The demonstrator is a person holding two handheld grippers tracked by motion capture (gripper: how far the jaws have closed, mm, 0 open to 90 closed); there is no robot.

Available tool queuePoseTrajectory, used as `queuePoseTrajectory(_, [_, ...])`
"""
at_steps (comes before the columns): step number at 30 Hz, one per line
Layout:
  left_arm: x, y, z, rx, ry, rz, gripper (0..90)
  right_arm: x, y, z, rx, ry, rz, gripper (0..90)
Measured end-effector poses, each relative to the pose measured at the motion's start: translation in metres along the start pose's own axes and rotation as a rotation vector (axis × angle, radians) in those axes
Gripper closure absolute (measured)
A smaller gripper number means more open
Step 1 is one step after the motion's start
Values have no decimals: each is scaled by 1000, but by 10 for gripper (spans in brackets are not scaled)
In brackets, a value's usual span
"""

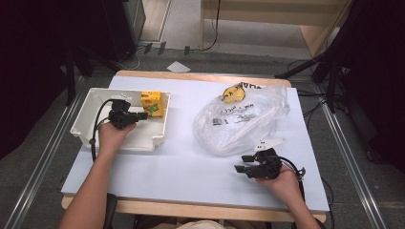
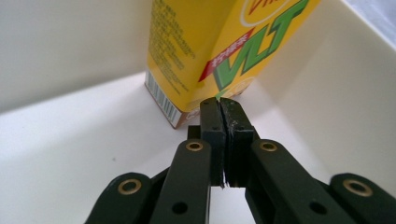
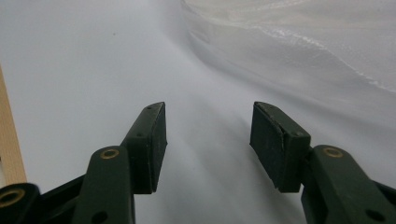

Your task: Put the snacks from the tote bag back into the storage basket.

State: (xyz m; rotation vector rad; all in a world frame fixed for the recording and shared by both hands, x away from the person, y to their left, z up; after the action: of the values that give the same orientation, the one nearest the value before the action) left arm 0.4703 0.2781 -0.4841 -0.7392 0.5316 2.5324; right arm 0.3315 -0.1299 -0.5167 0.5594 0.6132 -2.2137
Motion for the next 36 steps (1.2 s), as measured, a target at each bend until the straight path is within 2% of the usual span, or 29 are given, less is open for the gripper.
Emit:
queuePoseTrajectory(8, [-1,11,10,11,-5,-29,871,0,0,1,0,2,1,468])
queuePoseTrajectory(16, [-2,20,21,14,2,-49,803,0,1,1,1,2,1,468])
queuePoseTrajectory(17, [-2,23,23,29,-3,-50,760,0,0,1,3,4,-3,468])
queuePoseTrajectory(22, [-3,28,26,46,-5,-49,682,1,1,2,2,2,-10,467])
queuePoseTrajectory(28, [-7,40,34,83,18,-46,585,1,1,1,2,1,-7,468])
queuePoseTrajectory(36, [-11,58,34,86,14,-106,567,0,1,1,0,3,2,467])
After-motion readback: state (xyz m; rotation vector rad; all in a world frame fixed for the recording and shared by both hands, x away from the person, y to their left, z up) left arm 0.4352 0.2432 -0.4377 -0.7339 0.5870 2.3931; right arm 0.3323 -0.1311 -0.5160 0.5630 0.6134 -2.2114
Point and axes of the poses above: each handheld gripper's, and its own axes: z roughly backward along the jaws, x roughly out of its underside, y roughly to its right, the point moved 7 cm from there along -z, roughly forward along the jaws, and after that the axes turned 9 degrees about -y, right-handed, at the moved point
